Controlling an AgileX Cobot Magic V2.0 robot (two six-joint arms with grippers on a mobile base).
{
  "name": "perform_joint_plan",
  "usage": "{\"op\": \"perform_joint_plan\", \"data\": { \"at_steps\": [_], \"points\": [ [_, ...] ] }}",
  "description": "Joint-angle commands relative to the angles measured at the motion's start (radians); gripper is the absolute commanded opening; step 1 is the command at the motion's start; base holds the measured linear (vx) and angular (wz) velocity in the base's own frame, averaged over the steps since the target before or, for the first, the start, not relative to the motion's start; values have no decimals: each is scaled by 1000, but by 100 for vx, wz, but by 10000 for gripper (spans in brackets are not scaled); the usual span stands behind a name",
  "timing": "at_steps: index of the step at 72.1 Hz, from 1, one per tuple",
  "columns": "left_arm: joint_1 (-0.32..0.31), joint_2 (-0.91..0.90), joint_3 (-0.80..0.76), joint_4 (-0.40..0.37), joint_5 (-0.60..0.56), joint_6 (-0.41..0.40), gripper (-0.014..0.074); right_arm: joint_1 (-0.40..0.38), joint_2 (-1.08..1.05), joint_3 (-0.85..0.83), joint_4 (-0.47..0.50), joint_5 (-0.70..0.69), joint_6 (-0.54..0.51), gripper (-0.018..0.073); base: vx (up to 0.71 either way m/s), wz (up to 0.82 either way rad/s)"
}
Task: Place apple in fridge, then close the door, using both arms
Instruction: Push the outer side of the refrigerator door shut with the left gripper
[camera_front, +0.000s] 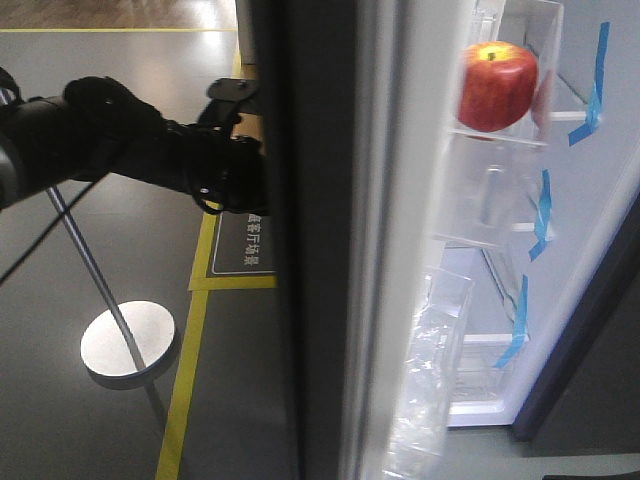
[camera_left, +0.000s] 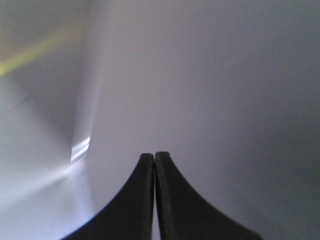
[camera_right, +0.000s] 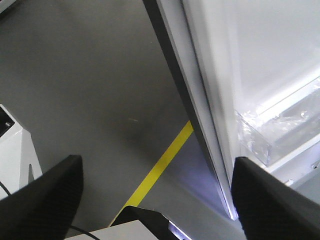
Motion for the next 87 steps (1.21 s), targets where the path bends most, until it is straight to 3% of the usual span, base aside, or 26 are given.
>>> {"op": "perform_joint_plan", "data": {
  "at_steps": [1,12,28,37,48,53,58,66,77,87],
  "points": [
    [-50,-50,-33,-142,-53,79,-6,-2,6,-25,38,-40,-6,579,0,0],
    [-124,-30,-33,-286,-127,189,-6,-2,6,-25,38,-40,-6,579,0,0],
    [-214,46,-33,-608,-236,401,-6,-2,6,-25,38,-40,-6,579,0,0],
    [-220,59,-33,-622,-201,458,-6,-2,6,-25,38,-40,-6,579,0,0],
    [-208,47,-32,-552,-167,451,-6,-2,6,-25,38,-40,-6,579,0,0],
    [-203,32,-32,-440,-157,420,-6,-2,6,-25,38,-40,-6,579,0,0],
    [-198,10,-32,-279,-147,323,-6,-2,6,-25,38,-40,-6,579,0,0],
    [-192,-41,-32,-8,-149,93,-6,-2,6,-25,38,-40,-6,579,0,0],
    [-187,-137,-32,462,-119,-291,-6,-2,6,-25,38,-40,-6,579,0,0],
    [-187,-228,2,759,-89,-565,-6,-2,6,-25,38,-49,-6,579,0,0]
  ]
}}
